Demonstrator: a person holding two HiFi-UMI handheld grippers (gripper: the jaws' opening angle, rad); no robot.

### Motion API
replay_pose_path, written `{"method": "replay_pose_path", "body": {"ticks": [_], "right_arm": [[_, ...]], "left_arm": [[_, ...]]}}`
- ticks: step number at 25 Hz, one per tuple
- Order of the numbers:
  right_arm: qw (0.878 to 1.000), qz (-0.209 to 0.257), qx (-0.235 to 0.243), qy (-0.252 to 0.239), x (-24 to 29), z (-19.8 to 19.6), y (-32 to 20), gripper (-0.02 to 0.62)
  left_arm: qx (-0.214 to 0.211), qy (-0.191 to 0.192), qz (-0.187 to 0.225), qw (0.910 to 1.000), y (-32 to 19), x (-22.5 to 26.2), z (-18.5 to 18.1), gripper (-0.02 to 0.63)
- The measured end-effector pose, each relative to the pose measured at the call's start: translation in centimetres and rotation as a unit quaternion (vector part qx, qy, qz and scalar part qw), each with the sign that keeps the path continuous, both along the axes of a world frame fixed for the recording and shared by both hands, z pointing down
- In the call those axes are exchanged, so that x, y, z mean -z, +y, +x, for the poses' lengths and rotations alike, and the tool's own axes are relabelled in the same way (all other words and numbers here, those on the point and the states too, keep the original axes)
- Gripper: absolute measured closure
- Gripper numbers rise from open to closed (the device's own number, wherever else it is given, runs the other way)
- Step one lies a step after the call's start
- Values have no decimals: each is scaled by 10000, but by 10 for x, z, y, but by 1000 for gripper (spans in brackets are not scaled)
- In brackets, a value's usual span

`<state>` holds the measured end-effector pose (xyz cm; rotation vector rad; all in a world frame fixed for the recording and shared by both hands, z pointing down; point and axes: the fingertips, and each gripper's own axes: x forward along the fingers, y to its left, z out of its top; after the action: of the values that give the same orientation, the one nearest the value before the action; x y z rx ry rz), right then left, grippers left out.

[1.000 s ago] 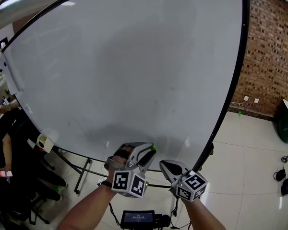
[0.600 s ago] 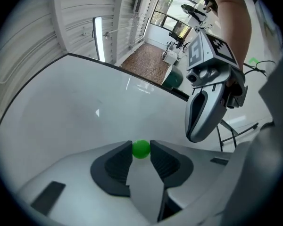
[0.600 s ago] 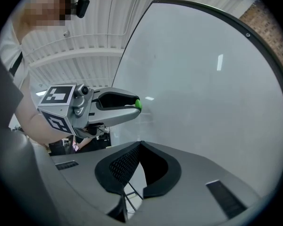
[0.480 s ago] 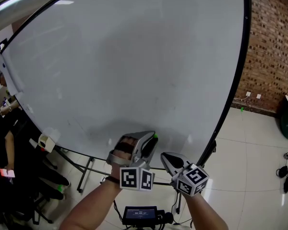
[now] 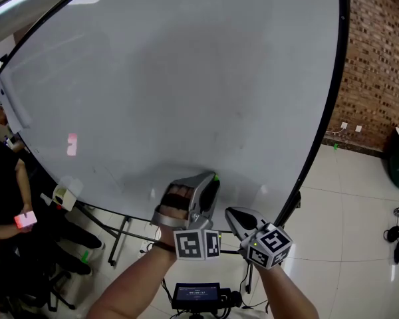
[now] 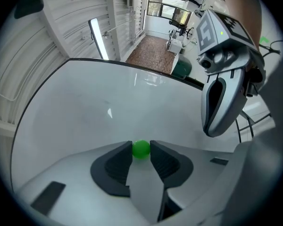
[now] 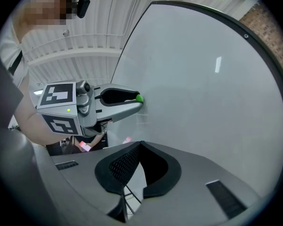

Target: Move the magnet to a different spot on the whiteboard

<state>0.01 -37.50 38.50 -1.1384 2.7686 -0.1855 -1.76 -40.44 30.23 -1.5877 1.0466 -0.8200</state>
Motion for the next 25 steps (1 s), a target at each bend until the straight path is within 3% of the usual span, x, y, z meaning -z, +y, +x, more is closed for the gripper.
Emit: {"method": "replay_pose_path", "body": {"ticks": [11,25], "right_arm": [[10000,15,-18,34,0,11,0,565],[10000,4,-79,-50,-1,26,-3,565]], "left_arm": [[200,-103,147,9996,-5,3,5,471],[208,-132,-50,9997,-6,-2,13,459]]}}
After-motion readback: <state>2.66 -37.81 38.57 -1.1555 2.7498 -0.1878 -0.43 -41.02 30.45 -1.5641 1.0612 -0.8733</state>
